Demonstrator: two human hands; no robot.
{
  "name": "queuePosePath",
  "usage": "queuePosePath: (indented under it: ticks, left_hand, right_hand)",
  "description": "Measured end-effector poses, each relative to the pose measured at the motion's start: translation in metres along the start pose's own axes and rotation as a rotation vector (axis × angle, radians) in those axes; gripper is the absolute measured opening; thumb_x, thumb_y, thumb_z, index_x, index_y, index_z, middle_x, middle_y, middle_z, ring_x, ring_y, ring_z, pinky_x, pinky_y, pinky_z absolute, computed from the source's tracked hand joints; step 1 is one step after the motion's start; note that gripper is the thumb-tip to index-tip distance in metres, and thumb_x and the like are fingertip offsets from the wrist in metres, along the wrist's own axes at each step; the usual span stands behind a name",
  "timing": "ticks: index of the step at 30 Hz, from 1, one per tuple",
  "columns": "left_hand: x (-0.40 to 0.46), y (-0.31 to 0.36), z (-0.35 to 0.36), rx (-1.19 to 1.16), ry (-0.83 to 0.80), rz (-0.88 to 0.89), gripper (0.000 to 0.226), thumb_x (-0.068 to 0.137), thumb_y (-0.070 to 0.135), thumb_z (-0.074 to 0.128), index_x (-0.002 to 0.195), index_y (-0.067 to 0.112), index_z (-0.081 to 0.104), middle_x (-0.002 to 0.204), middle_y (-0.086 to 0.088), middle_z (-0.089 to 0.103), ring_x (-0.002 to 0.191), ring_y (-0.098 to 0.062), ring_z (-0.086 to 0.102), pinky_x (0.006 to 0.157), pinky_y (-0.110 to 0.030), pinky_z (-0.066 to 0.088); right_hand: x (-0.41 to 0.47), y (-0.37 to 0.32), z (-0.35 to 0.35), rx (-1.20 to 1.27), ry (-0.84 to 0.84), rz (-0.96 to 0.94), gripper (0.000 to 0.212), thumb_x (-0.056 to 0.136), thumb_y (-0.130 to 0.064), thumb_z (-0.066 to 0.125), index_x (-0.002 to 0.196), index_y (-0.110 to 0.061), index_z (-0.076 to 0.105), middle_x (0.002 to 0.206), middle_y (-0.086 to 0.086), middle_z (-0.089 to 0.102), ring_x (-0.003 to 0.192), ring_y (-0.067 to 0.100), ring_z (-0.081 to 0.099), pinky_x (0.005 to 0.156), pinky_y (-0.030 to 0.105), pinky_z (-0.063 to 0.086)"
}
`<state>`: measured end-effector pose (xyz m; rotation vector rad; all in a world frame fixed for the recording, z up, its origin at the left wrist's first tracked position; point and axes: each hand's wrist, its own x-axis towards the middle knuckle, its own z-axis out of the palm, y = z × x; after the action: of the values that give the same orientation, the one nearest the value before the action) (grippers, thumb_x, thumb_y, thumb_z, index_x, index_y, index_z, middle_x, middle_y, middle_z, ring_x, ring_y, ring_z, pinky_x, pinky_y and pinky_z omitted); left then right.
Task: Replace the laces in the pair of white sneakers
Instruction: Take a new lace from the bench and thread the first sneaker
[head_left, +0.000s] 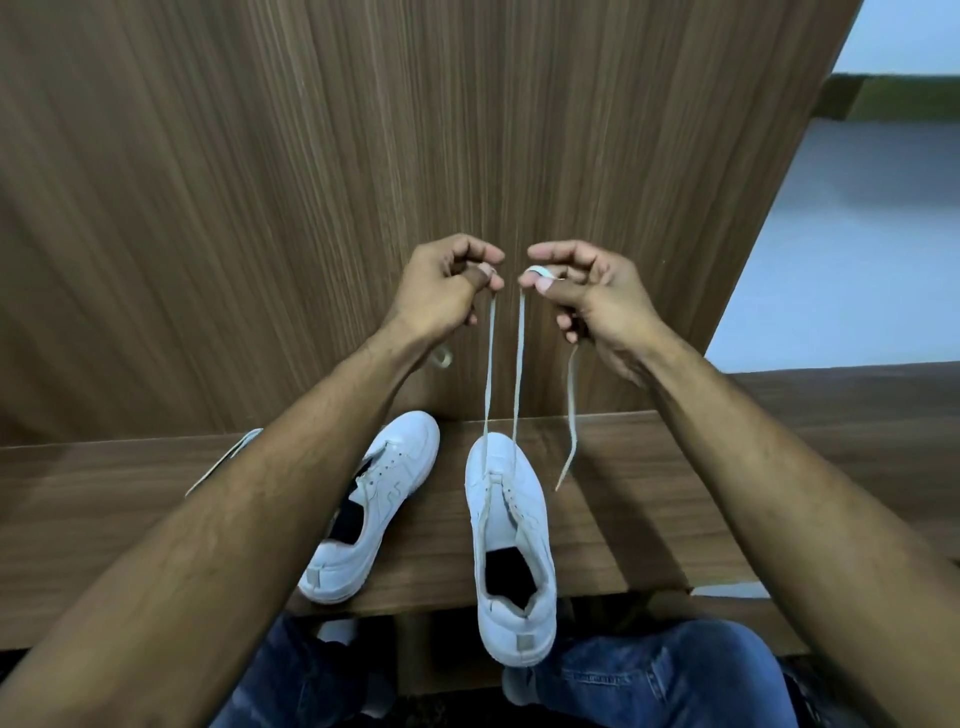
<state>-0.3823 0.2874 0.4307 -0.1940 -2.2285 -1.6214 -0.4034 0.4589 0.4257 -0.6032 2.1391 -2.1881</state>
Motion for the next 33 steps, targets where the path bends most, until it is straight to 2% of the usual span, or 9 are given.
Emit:
queuePosePath:
  ticks: [5,8,11,15,18,21,26,30,33]
  left_hand:
    - [0.004,0.001,0.0,0.021,0.008,0.05,0.017,0.095,0.001,0.051,0.097,0.011,0.066,0.082,-0.003,0.07,0.058,-0.006,0.058,0.046,-0.018,0.044]
    - [0.005,0.003,-0.006,0.026,0.047,0.052,0.017,0.095,-0.001,0.05,0.098,0.006,0.065,0.087,-0.008,0.07,0.049,0.002,0.056,0.044,-0.011,0.039]
    - [0.008,0.004,-0.015,0.016,0.094,0.053,0.016,0.095,0.0,0.051,0.099,0.006,0.065,0.088,-0.006,0.069,0.052,0.005,0.057,0.044,-0.008,0.037]
    - [0.013,0.002,-0.021,-0.059,0.144,0.025,0.02,0.094,0.0,0.05,0.099,0.011,0.066,0.093,0.0,0.069,0.059,-0.003,0.055,0.042,-0.015,0.038]
    - [0.011,0.005,-0.018,-0.001,0.07,0.055,0.022,0.094,-0.002,0.05,0.102,0.009,0.068,0.097,-0.002,0.068,0.057,-0.004,0.056,0.041,-0.013,0.037]
    - [0.011,0.016,-0.014,0.025,0.025,0.119,0.023,0.094,-0.003,0.05,0.104,0.008,0.068,0.097,-0.004,0.068,0.054,0.0,0.056,0.045,-0.009,0.039]
    - [0.014,0.035,-0.013,-0.037,0.056,0.137,0.022,0.095,0.0,0.052,0.099,0.014,0.068,0.094,-0.005,0.07,0.054,-0.005,0.057,0.04,-0.015,0.038]
    - [0.013,0.051,-0.016,-0.07,0.08,0.214,0.021,0.095,-0.003,0.051,0.106,0.007,0.065,0.101,-0.012,0.069,0.055,0.001,0.06,0.043,-0.011,0.04]
    - [0.018,0.061,-0.022,-0.136,0.107,0.297,0.027,0.094,-0.005,0.051,0.117,0.006,0.06,0.108,-0.014,0.067,0.074,0.001,0.065,0.052,-0.01,0.046]
  right_hand:
    - [-0.004,0.005,0.008,-0.087,0.004,-0.05,0.021,0.089,-0.001,0.063,0.108,-0.01,0.063,0.102,0.016,0.069,0.036,0.004,0.045,0.032,0.014,0.03]
    - [-0.011,0.018,0.012,-0.137,-0.004,-0.015,0.023,0.091,0.005,0.058,0.111,-0.004,0.06,0.107,0.024,0.066,0.035,-0.001,0.048,0.031,0.014,0.033]
    - [-0.015,0.029,0.012,-0.14,0.004,0.028,0.022,0.091,0.006,0.057,0.109,-0.006,0.061,0.107,0.022,0.067,0.034,0.0,0.047,0.031,0.014,0.033]
    - [-0.012,0.024,0.01,-0.13,0.006,0.008,0.017,0.089,0.002,0.062,0.102,-0.009,0.063,0.091,0.009,0.072,0.032,0.001,0.043,0.031,0.013,0.032]
    - [-0.007,-0.001,0.01,-0.138,0.003,-0.065,0.016,0.087,0.0,0.066,0.102,-0.007,0.065,0.074,-0.004,0.073,0.035,0.001,0.048,0.031,0.014,0.035]
    - [-0.003,-0.034,0.009,-0.129,0.019,-0.113,0.023,0.085,-0.001,0.068,0.108,-0.002,0.064,0.068,-0.002,0.071,0.034,0.0,0.049,0.03,0.013,0.031]
    - [0.007,-0.065,0.012,-0.03,0.064,-0.09,0.024,0.083,-0.005,0.072,0.106,-0.005,0.066,0.077,0.009,0.073,0.031,0.004,0.043,0.03,0.013,0.023]
    - [0.01,-0.078,0.01,0.033,0.102,-0.204,0.019,0.088,-0.004,0.065,0.107,-0.006,0.064,0.086,0.009,0.074,0.036,0.008,0.044,0.033,0.016,0.026]
    - [0.005,-0.083,0.012,-0.027,0.119,-0.293,0.017,0.091,-0.003,0.062,0.108,-0.005,0.063,0.095,0.013,0.073,0.039,0.008,0.049,0.033,0.016,0.03]
